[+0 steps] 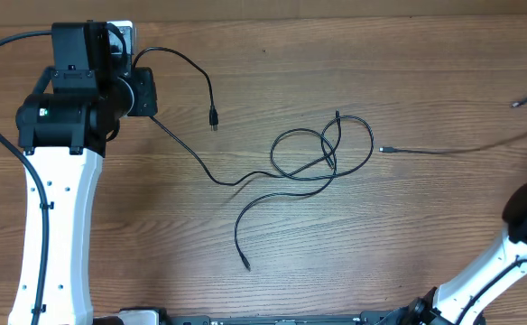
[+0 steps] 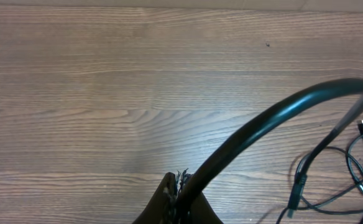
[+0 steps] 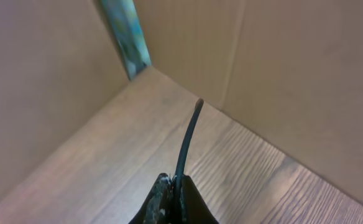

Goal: Untangle cables
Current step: 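Release the cable and bring the right gripper back above the tangle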

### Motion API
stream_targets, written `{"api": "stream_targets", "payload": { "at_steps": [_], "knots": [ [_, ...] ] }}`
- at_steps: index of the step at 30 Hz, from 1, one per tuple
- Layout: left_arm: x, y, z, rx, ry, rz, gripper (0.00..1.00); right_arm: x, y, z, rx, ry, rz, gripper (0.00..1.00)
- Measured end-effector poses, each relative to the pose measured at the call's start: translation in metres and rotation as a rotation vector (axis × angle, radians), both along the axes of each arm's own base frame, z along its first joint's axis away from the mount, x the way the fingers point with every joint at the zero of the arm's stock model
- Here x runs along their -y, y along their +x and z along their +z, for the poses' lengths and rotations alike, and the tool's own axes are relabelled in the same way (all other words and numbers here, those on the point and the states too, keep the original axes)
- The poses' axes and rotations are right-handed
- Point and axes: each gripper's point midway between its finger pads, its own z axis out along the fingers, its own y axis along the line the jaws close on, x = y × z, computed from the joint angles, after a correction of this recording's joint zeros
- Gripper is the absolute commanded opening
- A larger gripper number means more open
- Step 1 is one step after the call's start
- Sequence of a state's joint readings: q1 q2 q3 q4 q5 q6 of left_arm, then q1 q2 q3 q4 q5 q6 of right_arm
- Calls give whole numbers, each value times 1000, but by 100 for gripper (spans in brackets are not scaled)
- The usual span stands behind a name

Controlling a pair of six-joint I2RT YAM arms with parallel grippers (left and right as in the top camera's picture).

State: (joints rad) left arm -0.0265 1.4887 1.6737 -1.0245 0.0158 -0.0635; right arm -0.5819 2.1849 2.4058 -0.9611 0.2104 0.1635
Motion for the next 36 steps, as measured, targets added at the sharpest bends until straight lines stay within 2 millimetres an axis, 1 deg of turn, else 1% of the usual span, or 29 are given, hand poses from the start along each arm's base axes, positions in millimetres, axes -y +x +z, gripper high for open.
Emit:
{"api": "stream_targets", "payload": {
  "at_steps": [3, 4, 5, 6, 7, 8, 9, 10, 13, 18, 21, 23, 25, 27, 28, 32, 34, 35, 36],
  "knots": [
    [2, 0, 0, -1, -13, 8, 4, 6, 8, -38, -60, 33, 1, 4],
    [3, 0, 0, -1, -15, 10, 4, 7, 10, -47, -74, 40, 2, 4],
    [3, 0, 0, -1, -18, 12, 5, 9, 12, -59, -91, 51, 2, 6],
    [5, 0, 0, -2, -22, 12, 5, 9, 13, -68, -104, 60, 2, 19],
    [5, 0, 0, -1, -24, 13, 6, 10, 14, -74, -114, 65, 3, 43],
    [5, 0, 0, -1, -24, 14, 6, 11, 15, -78, -118, 67, 4, 73],
    [6, 0, 0, -1, -25, 13, 6, 12, 17, -79, -116, 65, 4, 91],
    [7, 0, 0, -1, -26, 11, 6, 13, 18, -77, -107, 60, 2, 100],
    [8, 0, 0, -1, -26, 9, 6, 14, 21, -74, -92, 50, 2, 100],
    [8, 0, 0, -2, -31, 15, 6, 12, 20, -76, -104, 55, 6, 100],
    [8, 0, 0, 0, -34, 18, 6, 7, 18, -80, -125, 68, 12, 100],
    [8, 1, 1, 6, -34, 18, 6, -2, 21, -81, -129, 80, 33, 100],
    [8, 1, 2, 8, -35, 18, 5, -19, 25, -78, -130, 106, 74, 100],
    [8, 1, 2, 7, -37, 21, 4, -43, 27, -70, -132, 139, 128, 100],
    [8, 1, 2, 8, -39, 23, 4, -61, 26, -65, -139, 168, 168, 100],
    [8, 2, 2, 9, -41, 25, 4, -121, 18, -39, -152, 234, 284, 100],
    [10, 1, 1, 6, -41, 19, 5, -145, 11, -31, -171, 261, 326, 100],
    [13, 0, 1, 1, -41, 13, 4, -161, 7, -27, -185, 277, 353, 100],
    [14, 0, 0, -1, -40, 9, 5, -165, 6, -26, -189, 282, 361, 100]
  ]
}}
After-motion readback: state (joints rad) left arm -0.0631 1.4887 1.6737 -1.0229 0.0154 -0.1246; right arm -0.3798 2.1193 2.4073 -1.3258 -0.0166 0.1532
